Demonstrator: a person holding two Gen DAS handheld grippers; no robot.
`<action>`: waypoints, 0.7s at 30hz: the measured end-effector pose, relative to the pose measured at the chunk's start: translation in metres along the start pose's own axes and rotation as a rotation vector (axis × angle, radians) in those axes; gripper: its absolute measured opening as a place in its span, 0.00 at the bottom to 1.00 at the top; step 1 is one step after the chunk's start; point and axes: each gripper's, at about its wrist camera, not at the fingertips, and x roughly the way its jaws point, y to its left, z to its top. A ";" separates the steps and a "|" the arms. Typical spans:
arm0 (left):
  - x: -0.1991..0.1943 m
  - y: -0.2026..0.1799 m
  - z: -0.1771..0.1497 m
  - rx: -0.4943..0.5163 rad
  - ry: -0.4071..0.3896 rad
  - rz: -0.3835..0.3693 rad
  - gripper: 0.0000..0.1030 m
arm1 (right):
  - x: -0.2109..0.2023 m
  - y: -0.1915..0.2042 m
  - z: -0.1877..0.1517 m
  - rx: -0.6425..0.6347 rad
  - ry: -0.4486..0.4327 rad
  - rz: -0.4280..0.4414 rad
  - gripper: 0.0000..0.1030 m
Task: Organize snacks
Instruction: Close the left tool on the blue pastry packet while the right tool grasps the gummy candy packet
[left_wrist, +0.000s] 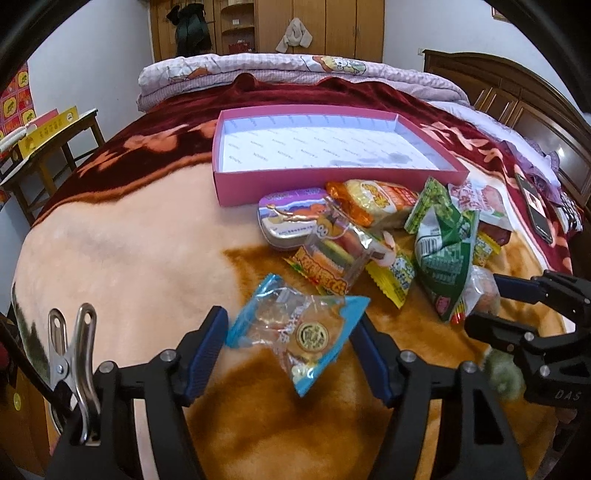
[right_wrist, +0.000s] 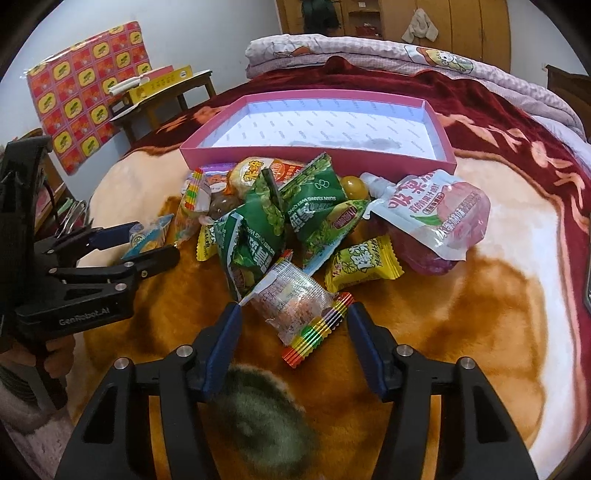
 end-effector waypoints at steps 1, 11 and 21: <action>0.000 0.000 0.000 -0.001 -0.004 0.003 0.67 | 0.000 0.000 0.000 -0.001 -0.001 -0.001 0.59; -0.007 0.001 -0.001 -0.024 -0.032 0.004 0.47 | 0.002 0.000 0.003 0.046 -0.006 -0.006 0.59; -0.018 0.003 -0.004 -0.046 -0.033 -0.031 0.46 | 0.000 0.002 0.005 0.056 -0.005 -0.013 0.60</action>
